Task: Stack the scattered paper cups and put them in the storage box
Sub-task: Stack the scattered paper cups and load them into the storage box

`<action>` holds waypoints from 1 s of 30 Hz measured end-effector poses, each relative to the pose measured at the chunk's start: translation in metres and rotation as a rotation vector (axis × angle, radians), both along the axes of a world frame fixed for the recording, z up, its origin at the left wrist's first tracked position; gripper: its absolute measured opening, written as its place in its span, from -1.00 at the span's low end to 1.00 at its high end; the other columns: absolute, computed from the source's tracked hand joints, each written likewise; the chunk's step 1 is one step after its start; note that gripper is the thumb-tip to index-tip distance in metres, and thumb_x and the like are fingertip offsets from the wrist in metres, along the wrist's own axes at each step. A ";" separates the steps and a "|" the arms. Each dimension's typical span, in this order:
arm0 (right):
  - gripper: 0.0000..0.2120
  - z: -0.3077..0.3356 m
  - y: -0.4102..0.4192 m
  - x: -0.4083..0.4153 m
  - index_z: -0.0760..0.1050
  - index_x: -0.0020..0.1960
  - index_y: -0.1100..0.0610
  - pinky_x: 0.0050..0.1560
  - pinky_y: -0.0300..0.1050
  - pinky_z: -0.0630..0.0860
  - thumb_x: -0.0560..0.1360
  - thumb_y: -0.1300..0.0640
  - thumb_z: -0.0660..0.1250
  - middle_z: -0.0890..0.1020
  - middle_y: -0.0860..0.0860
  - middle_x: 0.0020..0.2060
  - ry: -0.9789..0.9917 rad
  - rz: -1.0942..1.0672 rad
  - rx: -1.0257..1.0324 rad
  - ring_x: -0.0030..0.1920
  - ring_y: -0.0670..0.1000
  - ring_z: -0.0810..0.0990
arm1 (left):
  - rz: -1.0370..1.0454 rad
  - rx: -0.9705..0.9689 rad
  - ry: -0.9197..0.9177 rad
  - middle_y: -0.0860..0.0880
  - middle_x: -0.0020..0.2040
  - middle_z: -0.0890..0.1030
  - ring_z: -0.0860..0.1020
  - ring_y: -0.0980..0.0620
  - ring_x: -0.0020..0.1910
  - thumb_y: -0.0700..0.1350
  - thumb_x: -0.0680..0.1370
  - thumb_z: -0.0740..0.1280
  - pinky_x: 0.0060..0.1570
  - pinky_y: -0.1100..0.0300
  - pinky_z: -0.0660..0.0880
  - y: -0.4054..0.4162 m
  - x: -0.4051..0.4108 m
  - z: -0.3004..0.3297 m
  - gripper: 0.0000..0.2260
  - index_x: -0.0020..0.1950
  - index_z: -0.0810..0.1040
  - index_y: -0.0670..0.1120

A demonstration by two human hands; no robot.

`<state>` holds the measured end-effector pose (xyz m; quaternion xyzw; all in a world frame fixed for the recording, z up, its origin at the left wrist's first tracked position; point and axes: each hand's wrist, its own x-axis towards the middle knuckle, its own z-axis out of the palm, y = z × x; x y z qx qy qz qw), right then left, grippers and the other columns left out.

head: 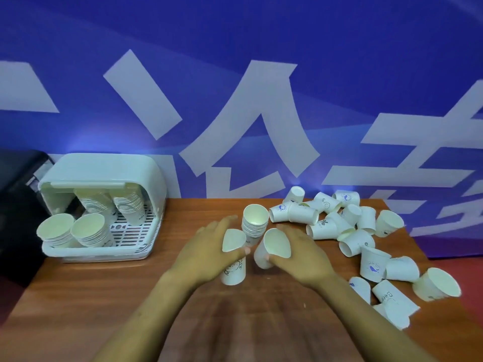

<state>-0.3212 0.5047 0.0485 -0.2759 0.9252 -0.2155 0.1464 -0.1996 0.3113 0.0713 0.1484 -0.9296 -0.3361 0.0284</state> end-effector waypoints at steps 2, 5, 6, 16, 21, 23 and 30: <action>-0.44 0.003 -0.016 0.015 0.34 0.21 -0.19 0.08 -0.04 0.50 0.25 -0.30 0.32 0.51 -0.20 0.12 0.011 -0.004 -0.029 0.15 -0.05 0.48 | 0.009 -0.019 -0.004 0.07 0.32 0.42 0.35 -0.02 0.31 0.27 0.42 0.34 0.24 0.07 0.37 -0.019 0.012 0.001 -0.34 0.46 0.17 0.23; -0.40 0.009 -0.031 0.035 0.34 0.27 -0.16 0.14 -0.04 0.48 0.28 -0.29 0.31 0.51 -0.16 0.16 0.015 0.019 -0.023 0.18 -0.04 0.46 | 0.027 -0.022 0.008 0.04 0.34 0.40 0.33 -0.04 0.32 0.20 0.42 0.38 0.28 0.06 0.34 -0.035 0.024 0.003 -0.33 0.47 0.17 0.20; -0.39 0.012 -0.034 0.039 0.33 0.29 -0.15 0.14 -0.04 0.48 0.28 -0.29 0.31 0.50 -0.15 0.17 0.020 0.026 -0.018 0.19 -0.04 0.46 | 0.031 -0.020 0.015 0.04 0.35 0.39 0.32 -0.04 0.32 0.18 0.42 0.38 0.29 0.06 0.33 -0.038 0.026 0.003 -0.33 0.47 0.17 0.20; -0.30 0.015 -0.051 0.042 0.24 0.42 -0.12 0.20 -0.07 0.45 0.34 -0.22 0.38 0.46 -0.14 0.29 -0.009 0.063 -0.072 0.27 -0.04 0.44 | 0.141 0.042 0.025 0.00 0.32 0.43 0.39 0.01 0.28 0.08 0.38 0.48 0.26 0.13 0.35 -0.051 0.053 0.002 -0.27 0.46 0.20 0.16; -0.27 0.010 -0.078 0.059 0.21 0.45 -0.11 0.25 -0.09 0.40 0.36 -0.23 0.39 0.39 -0.15 0.37 -0.044 0.106 -0.063 0.34 -0.07 0.39 | 0.173 0.001 0.040 0.00 0.35 0.41 0.35 0.03 0.34 0.04 0.38 0.49 0.29 0.18 0.28 -0.075 0.076 0.005 -0.27 0.47 0.22 0.14; -0.26 0.013 -0.094 0.067 0.21 0.45 -0.12 0.24 -0.10 0.41 0.36 -0.23 0.39 0.40 -0.15 0.37 -0.024 0.138 -0.044 0.33 -0.07 0.40 | 0.189 -0.013 0.040 0.01 0.33 0.42 0.36 0.01 0.31 0.06 0.39 0.49 0.28 0.15 0.30 -0.090 0.084 0.007 -0.27 0.47 0.21 0.14; -0.24 0.020 -0.155 0.080 0.19 0.47 -0.09 0.32 -0.05 0.36 0.35 -0.19 0.39 0.36 -0.14 0.40 0.056 0.154 -0.032 0.38 -0.02 0.35 | 0.142 -0.039 0.061 0.08 0.38 0.39 0.33 -0.01 0.34 0.11 0.35 0.47 0.31 0.07 0.32 -0.148 0.097 0.004 -0.23 0.47 0.17 0.19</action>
